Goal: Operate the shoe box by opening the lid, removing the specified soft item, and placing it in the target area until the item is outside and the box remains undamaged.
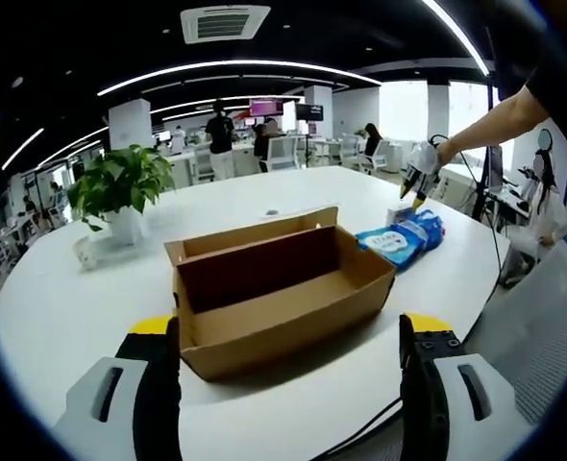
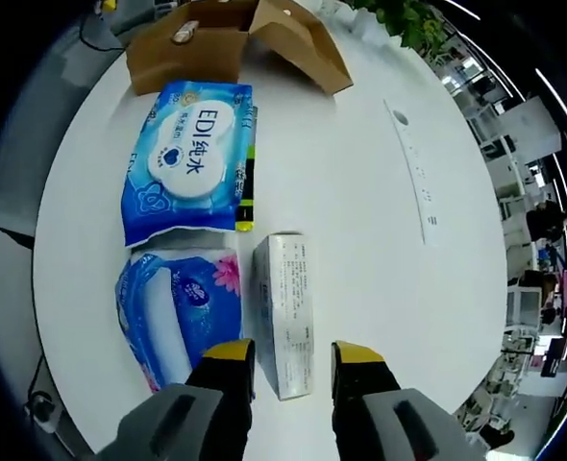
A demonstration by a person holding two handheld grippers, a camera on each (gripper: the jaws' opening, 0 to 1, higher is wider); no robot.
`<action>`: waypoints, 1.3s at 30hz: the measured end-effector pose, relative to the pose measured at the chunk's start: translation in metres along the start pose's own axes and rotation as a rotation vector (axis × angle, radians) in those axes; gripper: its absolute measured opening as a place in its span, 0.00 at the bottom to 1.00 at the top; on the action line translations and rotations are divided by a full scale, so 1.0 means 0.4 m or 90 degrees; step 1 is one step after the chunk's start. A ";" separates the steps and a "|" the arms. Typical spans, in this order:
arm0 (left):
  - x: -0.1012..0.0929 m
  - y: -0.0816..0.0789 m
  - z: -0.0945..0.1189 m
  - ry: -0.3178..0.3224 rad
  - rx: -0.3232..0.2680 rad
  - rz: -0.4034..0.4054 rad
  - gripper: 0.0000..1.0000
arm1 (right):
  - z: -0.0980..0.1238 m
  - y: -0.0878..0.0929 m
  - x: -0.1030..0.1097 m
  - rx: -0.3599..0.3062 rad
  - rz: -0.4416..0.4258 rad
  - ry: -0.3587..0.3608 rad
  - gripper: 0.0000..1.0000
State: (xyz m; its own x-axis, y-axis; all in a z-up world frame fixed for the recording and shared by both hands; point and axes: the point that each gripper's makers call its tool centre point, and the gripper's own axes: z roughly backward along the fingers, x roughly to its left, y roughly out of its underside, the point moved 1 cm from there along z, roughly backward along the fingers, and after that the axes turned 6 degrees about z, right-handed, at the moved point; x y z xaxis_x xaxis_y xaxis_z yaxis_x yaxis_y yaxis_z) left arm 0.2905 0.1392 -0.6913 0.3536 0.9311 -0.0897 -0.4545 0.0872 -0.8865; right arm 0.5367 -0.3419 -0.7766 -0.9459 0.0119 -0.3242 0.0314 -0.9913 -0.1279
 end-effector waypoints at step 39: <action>-0.033 -0.020 0.007 0.046 -0.033 0.047 1.00 | 0.248 -0.241 0.124 -0.248 -0.337 0.172 1.00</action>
State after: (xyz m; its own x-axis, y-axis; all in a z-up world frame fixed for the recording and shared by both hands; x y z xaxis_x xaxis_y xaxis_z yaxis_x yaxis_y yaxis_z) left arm 0.2871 0.1274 -0.6817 0.3797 0.9060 -0.1873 -0.4393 -0.0016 -0.8983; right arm 0.4546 -0.2587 -0.6874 -0.7540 0.5615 -0.3408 -0.2494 -0.7247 -0.6423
